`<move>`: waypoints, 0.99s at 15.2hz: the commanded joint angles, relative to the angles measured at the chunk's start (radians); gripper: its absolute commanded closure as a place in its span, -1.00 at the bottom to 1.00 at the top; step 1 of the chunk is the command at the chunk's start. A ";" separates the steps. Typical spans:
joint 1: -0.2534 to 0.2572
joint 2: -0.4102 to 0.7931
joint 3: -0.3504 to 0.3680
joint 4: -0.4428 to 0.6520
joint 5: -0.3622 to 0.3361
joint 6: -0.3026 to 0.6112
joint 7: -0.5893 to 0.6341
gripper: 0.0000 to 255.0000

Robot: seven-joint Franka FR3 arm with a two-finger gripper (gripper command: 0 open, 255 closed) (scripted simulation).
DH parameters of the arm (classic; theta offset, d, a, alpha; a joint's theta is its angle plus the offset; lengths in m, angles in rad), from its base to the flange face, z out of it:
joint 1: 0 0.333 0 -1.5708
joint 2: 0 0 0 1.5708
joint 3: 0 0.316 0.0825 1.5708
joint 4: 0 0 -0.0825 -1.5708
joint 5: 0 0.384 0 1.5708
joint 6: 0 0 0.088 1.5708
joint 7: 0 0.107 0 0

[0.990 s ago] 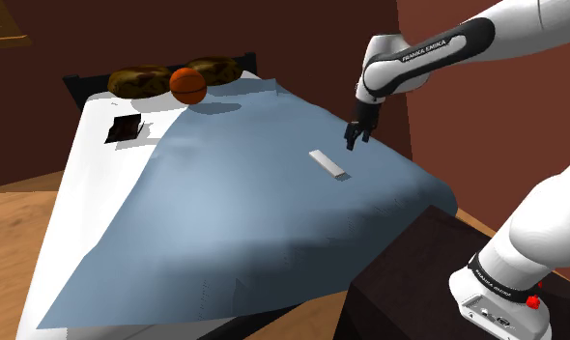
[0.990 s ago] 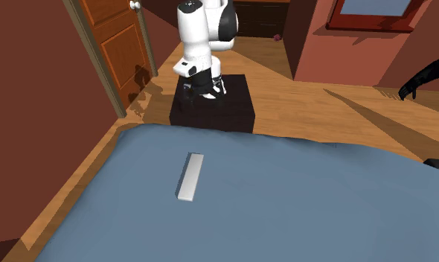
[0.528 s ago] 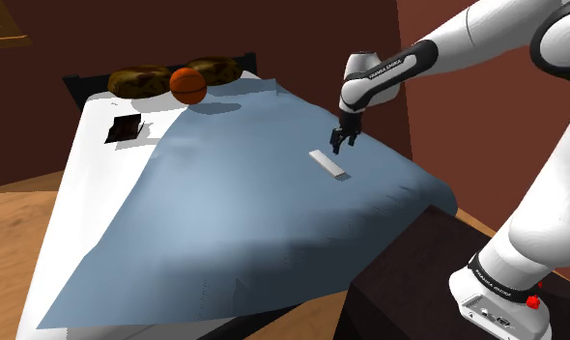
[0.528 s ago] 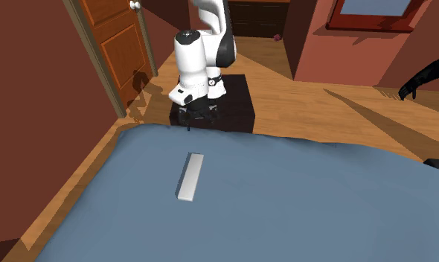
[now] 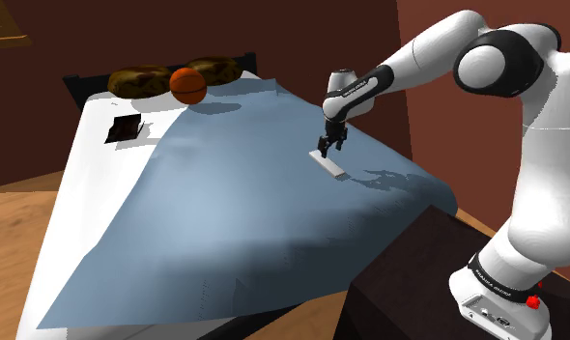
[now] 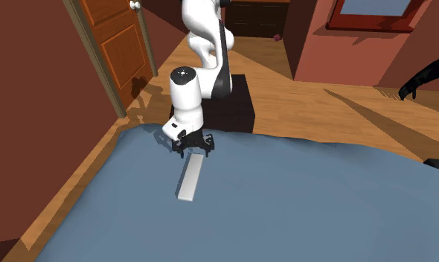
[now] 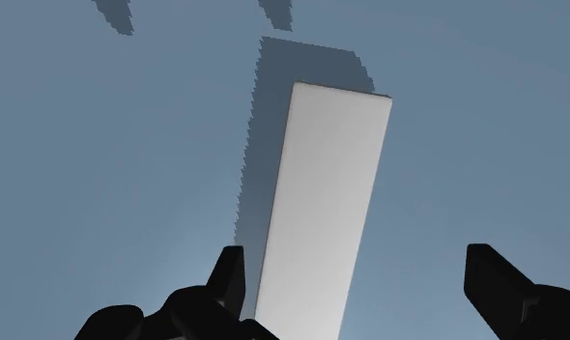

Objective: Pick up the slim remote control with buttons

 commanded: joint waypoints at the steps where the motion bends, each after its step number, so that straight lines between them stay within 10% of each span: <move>1: -0.004 0.074 -0.004 0.075 -0.005 0.000 0.001 -1.00; 13: -0.011 0.239 -0.005 0.180 -0.005 0.059 0.002 -1.00; 14: -0.010 0.240 -0.005 0.179 -0.005 0.060 0.003 1.00; 15: -0.011 0.240 -0.005 0.180 -0.005 0.060 0.002 1.00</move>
